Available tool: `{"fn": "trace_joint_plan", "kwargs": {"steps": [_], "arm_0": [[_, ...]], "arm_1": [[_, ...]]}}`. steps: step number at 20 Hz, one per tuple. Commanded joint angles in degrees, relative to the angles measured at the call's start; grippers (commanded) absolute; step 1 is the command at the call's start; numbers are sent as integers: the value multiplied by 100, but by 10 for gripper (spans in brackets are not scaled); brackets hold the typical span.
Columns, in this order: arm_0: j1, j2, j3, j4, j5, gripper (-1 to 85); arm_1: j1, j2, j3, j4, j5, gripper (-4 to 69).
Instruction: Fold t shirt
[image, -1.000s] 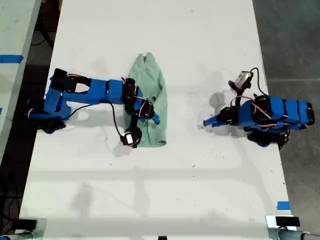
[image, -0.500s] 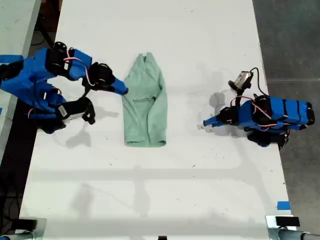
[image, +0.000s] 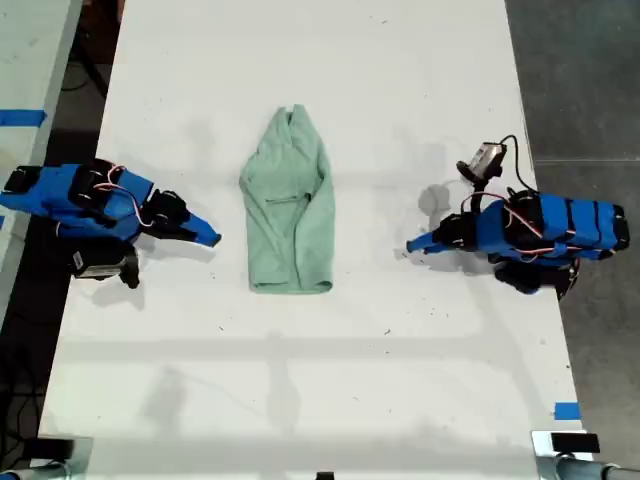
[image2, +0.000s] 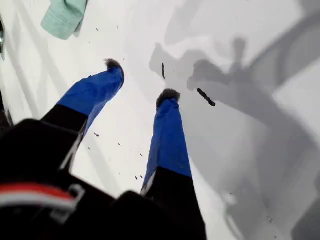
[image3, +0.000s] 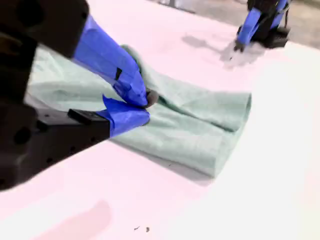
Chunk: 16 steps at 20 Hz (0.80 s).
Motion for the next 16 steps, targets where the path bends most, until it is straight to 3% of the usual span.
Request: {"fn": "trace_joint_plan", "kwargs": {"steps": [1,3,6,16], "arm_0": [[202,369,237,369,-378,-2],[202,378,439,659,-158,81],[-53,360,686,721,501,125],[-114,378,677,712,589,128]], "arm_1": [[0,53,316,26,-79,171],[0,53,316,26,-79,171],[0,53,316,26,-79,171],[0,53,316,26,-79,171]]}}
